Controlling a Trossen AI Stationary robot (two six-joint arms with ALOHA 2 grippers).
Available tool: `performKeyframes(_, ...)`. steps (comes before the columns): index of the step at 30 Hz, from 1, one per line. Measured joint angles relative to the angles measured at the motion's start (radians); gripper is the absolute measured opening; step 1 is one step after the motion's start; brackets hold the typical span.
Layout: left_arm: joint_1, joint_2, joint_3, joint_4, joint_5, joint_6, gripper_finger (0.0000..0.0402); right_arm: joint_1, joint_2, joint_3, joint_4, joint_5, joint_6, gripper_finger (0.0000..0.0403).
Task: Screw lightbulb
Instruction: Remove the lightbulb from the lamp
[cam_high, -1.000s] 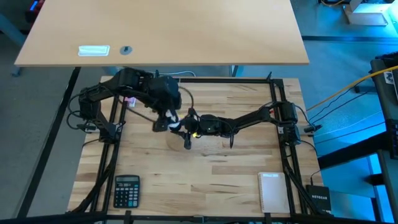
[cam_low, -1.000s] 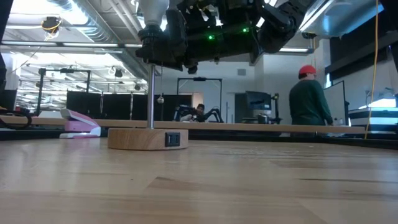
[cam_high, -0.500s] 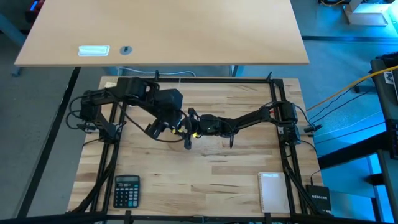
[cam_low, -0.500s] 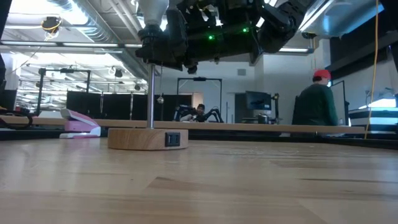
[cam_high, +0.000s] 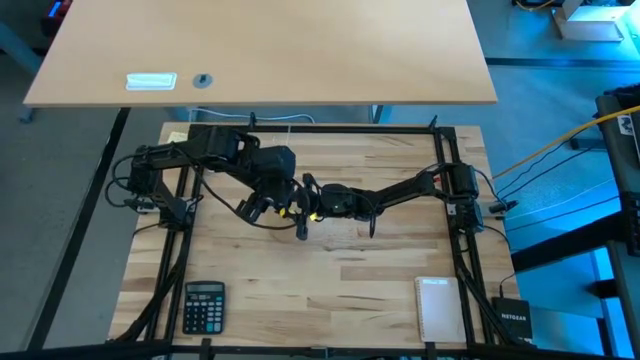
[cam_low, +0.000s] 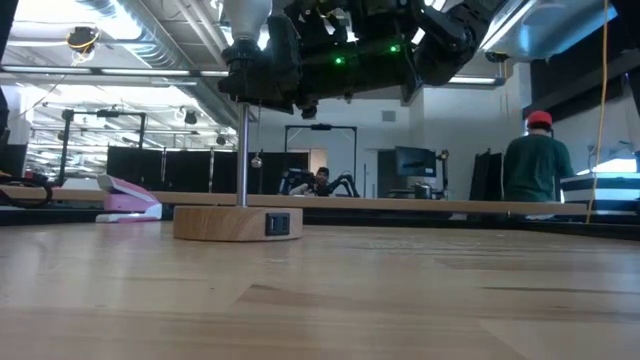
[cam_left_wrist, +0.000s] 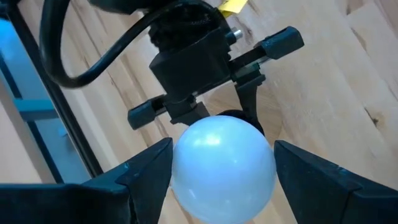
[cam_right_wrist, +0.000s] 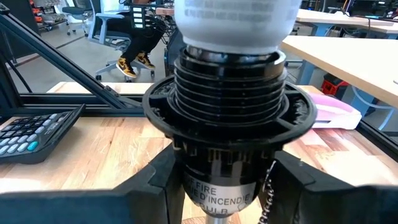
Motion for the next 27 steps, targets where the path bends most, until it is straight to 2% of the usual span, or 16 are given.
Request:
performKeyframes(4,0.000,0.000,-0.001,-0.004,-0.005,-0.077,0.0252,0.000,0.000,0.000,0.000,0.000,0.000,0.0151)
performKeyframes(9,0.000,0.001,-0.001,-0.007,-0.006,-0.294,0.0203,0.000,0.000,0.000,0.000,-0.001,0.000,0.0151)
performKeyframes(13,0.000,0.001,-0.001,0.005,-0.005,-0.598,0.0175,0.000,0.000,0.000,0.000,-0.001,-0.001,0.0151)
performKeyframes(19,0.007,0.002,-0.003,0.072,-0.010,-1.133,0.0164,0.001,0.000,-0.001,0.000,-0.001,-0.007,0.0151)
performKeyframes(21,0.012,0.003,-0.004,0.096,-0.010,-1.248,0.0163,0.002,0.000,-0.001,0.001,-0.001,-0.013,0.0151)
performKeyframes(24,0.012,0.009,-0.007,0.101,-0.010,-1.273,0.0163,0.003,0.000,-0.001,0.000,-0.005,-0.019,0.0151)
performKeyframes(27,0.018,0.000,-0.007,0.095,0.002,-1.194,0.0164,0.003,0.000,0.000,0.002,-0.008,-0.021,0.0151)
